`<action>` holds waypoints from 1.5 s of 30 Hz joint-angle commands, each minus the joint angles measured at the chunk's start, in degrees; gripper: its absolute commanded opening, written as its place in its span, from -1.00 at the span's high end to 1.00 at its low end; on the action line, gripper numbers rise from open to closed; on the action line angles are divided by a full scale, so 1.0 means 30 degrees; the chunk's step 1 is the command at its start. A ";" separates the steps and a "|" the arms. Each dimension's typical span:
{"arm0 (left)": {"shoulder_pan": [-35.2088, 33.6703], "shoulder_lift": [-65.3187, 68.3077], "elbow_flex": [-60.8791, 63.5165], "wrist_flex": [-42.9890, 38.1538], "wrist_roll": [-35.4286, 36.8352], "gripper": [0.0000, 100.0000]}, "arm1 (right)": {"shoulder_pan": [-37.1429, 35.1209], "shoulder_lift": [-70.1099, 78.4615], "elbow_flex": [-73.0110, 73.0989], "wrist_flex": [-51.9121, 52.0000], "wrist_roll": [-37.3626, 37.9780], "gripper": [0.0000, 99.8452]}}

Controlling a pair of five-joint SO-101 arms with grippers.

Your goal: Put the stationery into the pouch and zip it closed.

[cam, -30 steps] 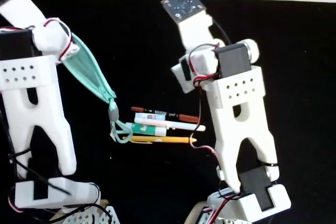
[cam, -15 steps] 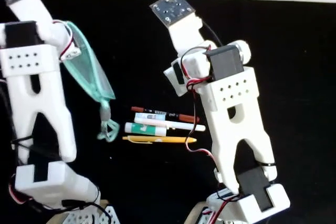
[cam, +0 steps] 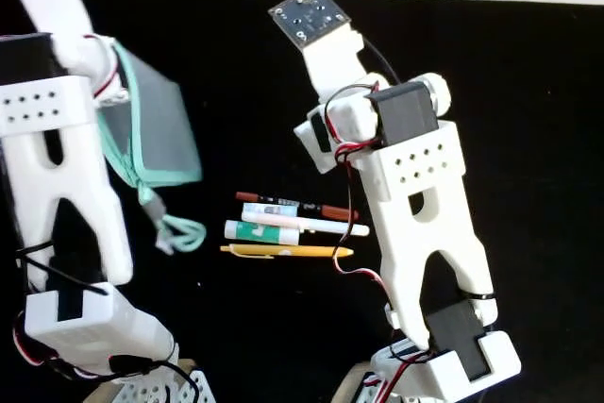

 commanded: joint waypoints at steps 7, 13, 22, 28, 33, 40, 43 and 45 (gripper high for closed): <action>-0.0337 -0.0132 -0.0923 0.0088 0.1553 0.99 | -0.1509 -0.0659 -0.0073 -0.0249 0.0088 0.31; -0.0396 -0.0132 -0.0952 0.0147 0.4044 0.99 | -0.3853 -0.0659 -0.0161 -0.1158 -0.0117 0.31; -0.0396 -0.0132 -0.0923 0.0234 0.4864 0.99 | -0.7223 -0.0689 -0.0073 -0.5231 -0.2637 0.31; -0.0396 -0.0132 -0.0923 0.0264 0.4806 0.99 | -0.8571 -0.0601 -0.0073 -0.5700 -0.3077 0.31; -0.0396 -0.0132 -0.0923 0.0264 0.4747 0.99 | -1.0447 -0.0454 0.0249 -0.5524 -0.3165 0.31; -0.0425 -0.0103 -0.0923 0.0205 0.4161 0.99 | -1.1062 -0.0542 0.2212 -0.6432 -0.3106 0.31; -0.0542 -0.0103 -0.0923 0.0205 0.4044 0.99 | -1.1004 -0.0601 0.2242 -0.8161 -0.3897 0.31; -0.0689 -0.0103 -0.0923 0.0205 0.4044 0.99 | -1.1092 -0.0601 0.2271 -0.8747 -0.5070 0.31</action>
